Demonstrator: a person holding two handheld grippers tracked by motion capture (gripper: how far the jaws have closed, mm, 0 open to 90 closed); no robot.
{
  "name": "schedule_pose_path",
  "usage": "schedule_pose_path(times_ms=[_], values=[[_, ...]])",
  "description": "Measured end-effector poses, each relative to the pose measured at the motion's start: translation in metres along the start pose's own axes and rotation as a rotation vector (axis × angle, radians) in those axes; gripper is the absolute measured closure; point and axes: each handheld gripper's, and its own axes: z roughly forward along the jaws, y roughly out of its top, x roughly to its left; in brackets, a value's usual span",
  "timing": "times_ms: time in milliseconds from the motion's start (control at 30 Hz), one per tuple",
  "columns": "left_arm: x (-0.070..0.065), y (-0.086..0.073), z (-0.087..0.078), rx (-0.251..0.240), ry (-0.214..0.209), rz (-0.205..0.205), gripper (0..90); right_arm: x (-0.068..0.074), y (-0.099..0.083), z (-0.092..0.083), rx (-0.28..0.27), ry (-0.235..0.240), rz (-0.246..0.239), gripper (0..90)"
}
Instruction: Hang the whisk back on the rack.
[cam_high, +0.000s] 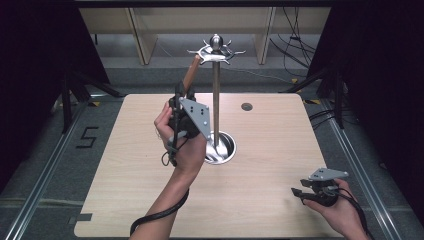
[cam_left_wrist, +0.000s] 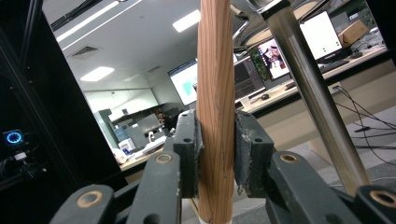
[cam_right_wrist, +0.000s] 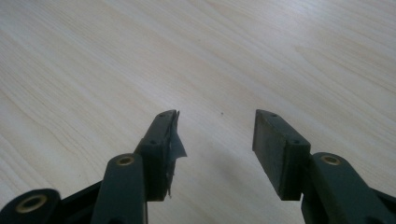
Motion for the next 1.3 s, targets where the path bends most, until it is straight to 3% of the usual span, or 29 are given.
schedule_pose_path(times_ms=[233, 1300], values=[[-0.001, -0.001, 0.002, -0.005, 0.016, 0.012, 71.7, 0.0, 0.0, 0.0, -0.001, 0.002, 0.0, 51.0], [-0.011, -0.002, 0.004, 0.019, 0.009, 0.052, 70.1, 0.0, 0.0, 0.001, -0.002, 0.002, -0.001, 51.1]])
